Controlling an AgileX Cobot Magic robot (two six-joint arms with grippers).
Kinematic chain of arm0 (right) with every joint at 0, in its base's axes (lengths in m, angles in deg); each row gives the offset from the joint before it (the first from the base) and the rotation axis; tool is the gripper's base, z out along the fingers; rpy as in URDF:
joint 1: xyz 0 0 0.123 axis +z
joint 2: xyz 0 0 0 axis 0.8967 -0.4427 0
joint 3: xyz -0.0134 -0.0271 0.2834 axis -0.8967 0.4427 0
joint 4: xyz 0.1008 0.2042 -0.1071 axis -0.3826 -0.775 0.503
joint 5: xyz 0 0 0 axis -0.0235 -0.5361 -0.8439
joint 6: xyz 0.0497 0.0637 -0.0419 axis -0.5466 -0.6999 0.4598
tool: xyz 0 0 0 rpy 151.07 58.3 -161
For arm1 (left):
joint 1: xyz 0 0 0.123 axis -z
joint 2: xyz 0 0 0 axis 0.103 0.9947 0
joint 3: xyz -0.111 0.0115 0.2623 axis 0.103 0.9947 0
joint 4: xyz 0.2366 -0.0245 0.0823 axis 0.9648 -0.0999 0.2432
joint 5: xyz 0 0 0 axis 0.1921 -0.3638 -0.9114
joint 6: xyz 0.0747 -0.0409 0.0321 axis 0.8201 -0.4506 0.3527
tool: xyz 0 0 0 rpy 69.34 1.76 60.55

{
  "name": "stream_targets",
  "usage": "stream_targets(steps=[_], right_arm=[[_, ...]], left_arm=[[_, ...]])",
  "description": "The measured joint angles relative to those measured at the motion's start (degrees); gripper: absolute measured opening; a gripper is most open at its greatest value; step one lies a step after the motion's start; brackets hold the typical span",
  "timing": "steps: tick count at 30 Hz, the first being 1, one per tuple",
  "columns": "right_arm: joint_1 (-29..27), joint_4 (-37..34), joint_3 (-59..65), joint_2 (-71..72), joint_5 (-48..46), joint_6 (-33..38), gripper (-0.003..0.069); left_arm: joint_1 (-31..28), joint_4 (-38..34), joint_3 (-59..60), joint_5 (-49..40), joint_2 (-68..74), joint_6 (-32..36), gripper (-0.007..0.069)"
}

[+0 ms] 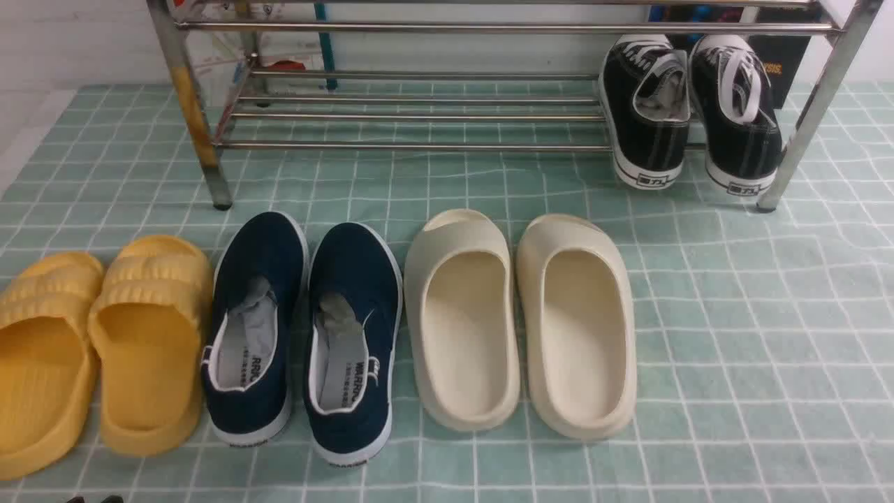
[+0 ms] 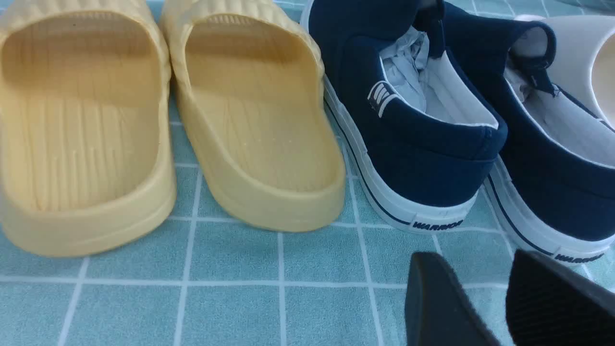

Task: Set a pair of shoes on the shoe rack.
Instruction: Use the left arm to grab the shoe closest to it

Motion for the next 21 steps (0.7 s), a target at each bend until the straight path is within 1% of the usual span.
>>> stream_targets(steps=[14, 16, 18, 19, 21], right_arm=[[0.0, -0.05, 0.0, 0.0, 0.0, 0.05, 0.0208], [0.0, -0.05, 0.0, 0.0, 0.0, 0.05, 0.0212], [0.0, -0.05, 0.0, 0.0, 0.0, 0.05, 0.0216], [0.0, -0.05, 0.0, 0.0, 0.0, 0.05, 0.0216], [0.0, -0.05, 0.0, 0.0, 0.0, 0.05, 0.0218]], left_arm=[[0.0, 0.25, 0.0, 4.32, 0.0, 0.0, 0.0239], [0.0, 0.28, 0.0, 7.88, 0.0, 0.0, 0.0239], [0.0, 0.28, 0.0, 13.99, 0.0, 0.0, 0.0239], [0.0, 0.28, 0.0, 14.62, 0.0, 0.0, 0.0239], [0.0, 0.28, 0.0, 23.48, 0.0, 0.0, 0.0239]])
